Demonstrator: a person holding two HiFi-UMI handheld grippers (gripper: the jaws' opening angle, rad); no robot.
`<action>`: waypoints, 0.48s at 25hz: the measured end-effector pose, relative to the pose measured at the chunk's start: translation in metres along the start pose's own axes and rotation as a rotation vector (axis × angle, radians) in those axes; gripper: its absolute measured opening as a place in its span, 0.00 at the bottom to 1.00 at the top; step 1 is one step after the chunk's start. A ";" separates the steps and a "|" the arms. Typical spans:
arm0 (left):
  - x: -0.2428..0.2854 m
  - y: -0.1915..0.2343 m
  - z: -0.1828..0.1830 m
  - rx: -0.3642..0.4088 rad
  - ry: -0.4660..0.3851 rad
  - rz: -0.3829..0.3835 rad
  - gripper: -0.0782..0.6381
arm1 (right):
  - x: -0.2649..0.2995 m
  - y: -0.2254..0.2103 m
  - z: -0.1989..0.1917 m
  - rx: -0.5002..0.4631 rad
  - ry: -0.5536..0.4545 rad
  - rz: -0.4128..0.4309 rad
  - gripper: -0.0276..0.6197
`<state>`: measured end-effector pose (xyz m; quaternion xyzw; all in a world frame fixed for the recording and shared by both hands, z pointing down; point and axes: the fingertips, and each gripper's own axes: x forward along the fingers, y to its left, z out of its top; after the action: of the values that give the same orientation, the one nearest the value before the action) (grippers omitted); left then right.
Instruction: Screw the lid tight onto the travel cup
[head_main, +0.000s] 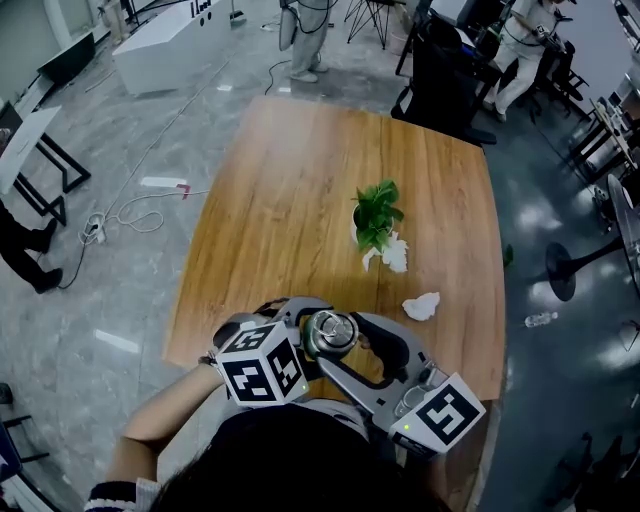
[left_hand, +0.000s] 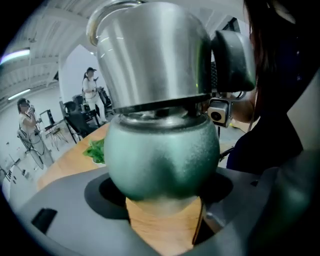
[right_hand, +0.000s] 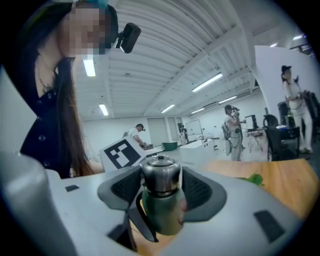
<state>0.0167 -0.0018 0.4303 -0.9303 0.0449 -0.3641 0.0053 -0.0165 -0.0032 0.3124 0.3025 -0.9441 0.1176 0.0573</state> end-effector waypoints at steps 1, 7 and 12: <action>0.001 0.000 -0.001 0.000 0.007 -0.005 0.66 | 0.000 -0.001 0.000 -0.014 0.003 0.009 0.42; 0.008 0.028 -0.005 -0.174 0.021 0.170 0.66 | 0.009 -0.025 0.000 0.036 -0.085 -0.236 0.42; 0.011 0.029 -0.003 -0.162 0.008 0.137 0.66 | 0.012 -0.025 -0.001 0.076 -0.071 -0.187 0.42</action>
<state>0.0199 -0.0315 0.4387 -0.9209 0.1378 -0.3619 -0.0454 -0.0114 -0.0294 0.3200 0.3950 -0.9082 0.1366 0.0230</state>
